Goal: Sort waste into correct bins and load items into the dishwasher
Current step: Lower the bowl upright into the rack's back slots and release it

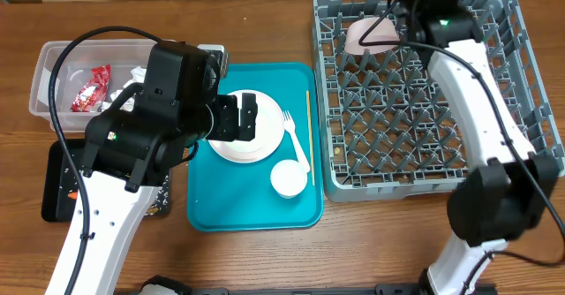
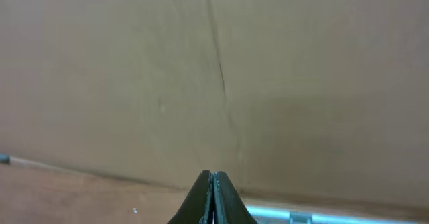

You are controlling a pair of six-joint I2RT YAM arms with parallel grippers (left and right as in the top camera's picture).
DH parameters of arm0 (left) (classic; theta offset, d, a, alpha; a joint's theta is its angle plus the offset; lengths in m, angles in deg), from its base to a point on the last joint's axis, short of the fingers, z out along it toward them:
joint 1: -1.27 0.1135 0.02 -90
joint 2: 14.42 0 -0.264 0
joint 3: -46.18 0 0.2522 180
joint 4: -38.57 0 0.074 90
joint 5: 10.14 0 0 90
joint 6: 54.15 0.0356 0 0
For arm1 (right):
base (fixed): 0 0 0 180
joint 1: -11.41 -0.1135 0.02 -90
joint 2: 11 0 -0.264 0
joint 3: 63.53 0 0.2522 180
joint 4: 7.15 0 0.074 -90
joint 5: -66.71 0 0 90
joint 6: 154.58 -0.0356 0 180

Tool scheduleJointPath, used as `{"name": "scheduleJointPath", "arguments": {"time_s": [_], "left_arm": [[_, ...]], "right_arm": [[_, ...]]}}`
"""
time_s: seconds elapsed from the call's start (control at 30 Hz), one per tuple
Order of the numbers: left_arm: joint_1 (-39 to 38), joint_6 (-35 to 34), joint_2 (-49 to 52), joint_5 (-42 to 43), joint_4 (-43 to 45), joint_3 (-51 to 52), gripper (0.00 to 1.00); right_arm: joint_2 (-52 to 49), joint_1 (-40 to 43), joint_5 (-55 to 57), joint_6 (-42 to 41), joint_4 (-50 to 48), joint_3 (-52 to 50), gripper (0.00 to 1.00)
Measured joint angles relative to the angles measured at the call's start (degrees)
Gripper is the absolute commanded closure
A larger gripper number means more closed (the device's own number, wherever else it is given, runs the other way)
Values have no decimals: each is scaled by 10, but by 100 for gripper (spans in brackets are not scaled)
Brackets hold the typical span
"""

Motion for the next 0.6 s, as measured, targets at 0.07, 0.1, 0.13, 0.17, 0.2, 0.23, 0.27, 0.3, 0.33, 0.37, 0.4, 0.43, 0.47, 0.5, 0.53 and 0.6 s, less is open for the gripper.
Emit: {"name": "scheduleJointPath", "arguments": {"time_s": [0.07,0.1,0.13,0.17,0.2,0.23,0.27,0.3,0.33,0.37,0.4,0.43,0.47,0.5,0.53,0.6], "left_arm": [[0,0,0,0,0,0,0],[0,0,0,0,0,0,0],[0,0,0,0,0,0,0],[0,0,0,0,0,0,0],[0,0,0,0,0,0,0],[0,0,0,0,0,0,0],[0,0,0,0,0,0,0],[0,0,0,0,0,0,0],[0,0,0,0,0,0,0],[0,0,0,0,0,0,0],[0,0,0,0,0,0,0],[0,0,0,0,0,0,0],[0,0,0,0,0,0,0],[0,0,0,0,0,0,0],[0,0,0,0,0,0,0],[0,0,0,0,0,0,0]], "right_arm": [[-33,0,0,1,7,0,96],[-49,0,0,1,9,0,96],[-65,0,0,1,10,0,96],[-82,0,0,1,10,0,96],[-94,0,0,1,10,-1,96],[-103,0,0,1,10,-2,96],[-108,0,1,1,10,-4,96],[-112,0,1,1,10,-5,96],[-113,0,3,2,12,-5,96],[-113,0,6,1,14,-5,96],[-112,0,10,2,17,-5,96],[-111,0,16,1,28,-5,96],[-111,0,19,2,42,-5,96],[-111,0,24,2,63,-5,96],[-111,0,30,4,83,-5,96],[-108,0,37,6,106,-2,96]]}}
